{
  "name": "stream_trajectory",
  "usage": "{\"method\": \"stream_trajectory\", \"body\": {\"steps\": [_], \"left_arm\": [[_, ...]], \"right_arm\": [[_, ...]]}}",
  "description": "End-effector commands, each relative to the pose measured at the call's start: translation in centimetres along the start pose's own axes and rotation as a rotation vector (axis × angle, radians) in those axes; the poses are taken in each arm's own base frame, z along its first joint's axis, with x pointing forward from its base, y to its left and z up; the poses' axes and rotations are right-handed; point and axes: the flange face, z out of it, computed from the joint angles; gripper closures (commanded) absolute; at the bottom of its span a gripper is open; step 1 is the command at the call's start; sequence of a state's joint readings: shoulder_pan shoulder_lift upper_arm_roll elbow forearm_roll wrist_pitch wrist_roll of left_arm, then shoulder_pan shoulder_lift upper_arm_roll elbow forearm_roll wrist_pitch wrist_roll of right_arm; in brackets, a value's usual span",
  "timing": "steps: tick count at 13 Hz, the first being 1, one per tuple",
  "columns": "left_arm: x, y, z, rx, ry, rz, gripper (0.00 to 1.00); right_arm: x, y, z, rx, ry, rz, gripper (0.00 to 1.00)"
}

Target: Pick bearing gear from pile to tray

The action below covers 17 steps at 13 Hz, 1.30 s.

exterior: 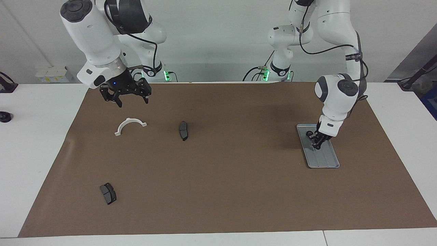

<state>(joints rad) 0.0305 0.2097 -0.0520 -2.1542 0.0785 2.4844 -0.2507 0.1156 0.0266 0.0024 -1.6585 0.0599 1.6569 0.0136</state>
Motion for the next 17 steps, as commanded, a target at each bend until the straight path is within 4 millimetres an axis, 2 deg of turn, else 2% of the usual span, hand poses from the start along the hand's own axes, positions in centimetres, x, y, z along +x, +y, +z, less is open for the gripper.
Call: {"method": "stream_trajectory", "body": {"steps": [1,3,5,7,9,11,15,17], "left_arm": [[-0.1,0.3,-0.1,-0.013,0.018,0.025,0.0],[0.5,0.6,-1.6,-0.014,0.032,0.028,0.0],[1.3,0.6,-5.9,0.002,0.012,0.134,0.0],[0.8,0.9,-9.2,0.015,-0.053,0.279,0.0],[-1.0,3.8,-10.7,0.021,-0.105,0.339,0.0],[-2.0,5.0,-12.9,0.024,-0.115,0.341,0.0],[-0.1,4.4,-21.4,-0.021,-0.154,0.278,0.0],[0.2,3.7,-24.9,-0.053,-0.176,0.254,0.0]], "right_arm": [[-1.5,-0.1,0.6,0.011,0.014,-0.014,0.0],[-1.3,0.1,0.4,0.01,0.031,-0.012,0.0],[-1.2,1.6,0.4,0.009,0.036,0.015,0.0],[-0.9,3.1,0.6,0.011,0.035,0.04,0.0],[-0.7,3.6,0.4,0.015,0.049,0.048,0.0],[-0.6,3.6,0.4,0.015,0.049,0.047,0.0],[-0.6,3.7,0.3,0.013,0.052,0.057,0.0],[-0.8,3.2,-0.2,-0.003,0.05,0.044,0.0]]}}
